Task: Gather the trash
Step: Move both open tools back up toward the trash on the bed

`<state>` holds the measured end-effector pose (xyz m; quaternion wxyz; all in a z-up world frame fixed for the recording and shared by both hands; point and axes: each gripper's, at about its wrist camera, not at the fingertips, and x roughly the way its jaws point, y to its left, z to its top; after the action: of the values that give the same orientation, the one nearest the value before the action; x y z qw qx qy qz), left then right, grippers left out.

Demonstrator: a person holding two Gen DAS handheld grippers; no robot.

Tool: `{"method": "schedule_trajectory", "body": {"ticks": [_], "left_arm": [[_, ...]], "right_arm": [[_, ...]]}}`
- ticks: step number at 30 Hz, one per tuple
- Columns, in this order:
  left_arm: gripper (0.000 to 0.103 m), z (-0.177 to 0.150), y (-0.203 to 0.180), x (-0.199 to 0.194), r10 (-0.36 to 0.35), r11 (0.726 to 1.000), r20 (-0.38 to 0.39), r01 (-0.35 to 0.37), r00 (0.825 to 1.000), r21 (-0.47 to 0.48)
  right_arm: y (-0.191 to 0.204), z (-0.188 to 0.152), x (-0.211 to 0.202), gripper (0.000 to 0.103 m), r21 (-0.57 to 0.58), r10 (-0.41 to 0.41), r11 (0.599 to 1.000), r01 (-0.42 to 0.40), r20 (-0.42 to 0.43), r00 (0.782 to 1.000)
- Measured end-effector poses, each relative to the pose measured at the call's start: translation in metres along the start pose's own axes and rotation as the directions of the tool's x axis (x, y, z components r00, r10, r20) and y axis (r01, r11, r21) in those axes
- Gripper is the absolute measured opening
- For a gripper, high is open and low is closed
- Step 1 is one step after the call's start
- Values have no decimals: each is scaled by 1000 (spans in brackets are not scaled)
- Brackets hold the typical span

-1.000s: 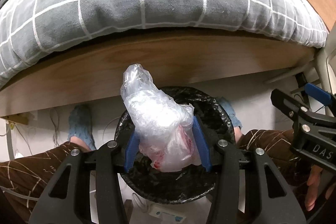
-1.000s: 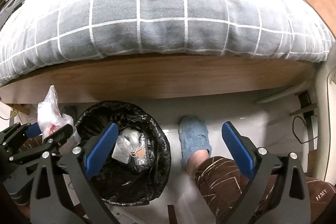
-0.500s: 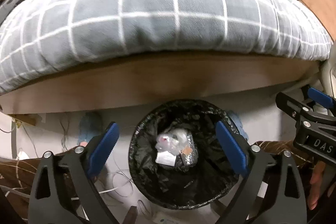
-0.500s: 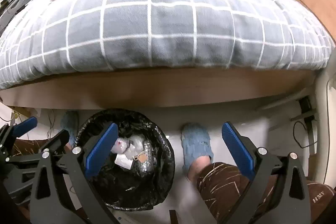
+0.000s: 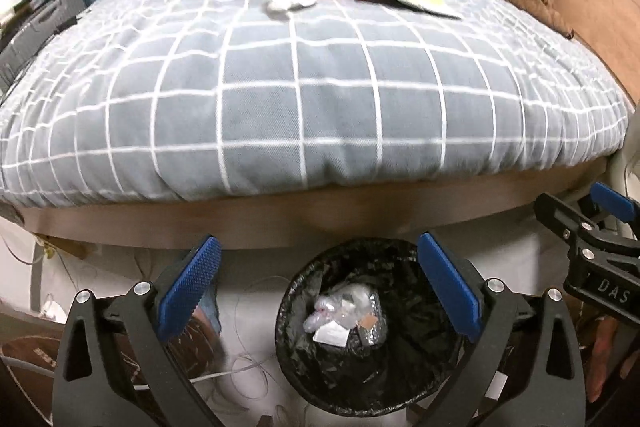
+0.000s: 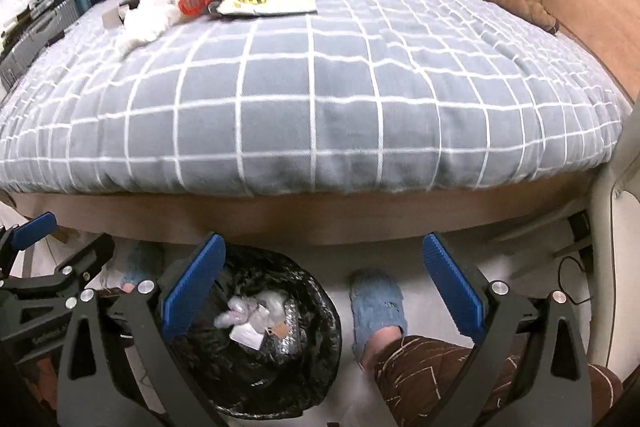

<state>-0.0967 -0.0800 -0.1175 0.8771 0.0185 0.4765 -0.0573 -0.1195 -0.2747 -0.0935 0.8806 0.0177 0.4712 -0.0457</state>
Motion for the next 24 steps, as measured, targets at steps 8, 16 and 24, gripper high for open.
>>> {"method": "schedule_trajectory", "body": {"ticks": [8, 16, 24], "left_arm": [[97, 24, 15, -12, 18, 999, 58, -16, 998, -30], [97, 51, 28, -14, 18, 998, 113, -11, 993, -63], [97, 73, 35, -17, 35, 997, 165, -23, 986, -75]], "right_arm": [[13, 15, -7, 95, -20, 12, 1000, -11, 47, 999], [15, 36, -10, 95, -16, 17, 1000, -16, 110, 994], [19, 63, -12, 95, -27, 26, 999, -22, 182, 983]]}}
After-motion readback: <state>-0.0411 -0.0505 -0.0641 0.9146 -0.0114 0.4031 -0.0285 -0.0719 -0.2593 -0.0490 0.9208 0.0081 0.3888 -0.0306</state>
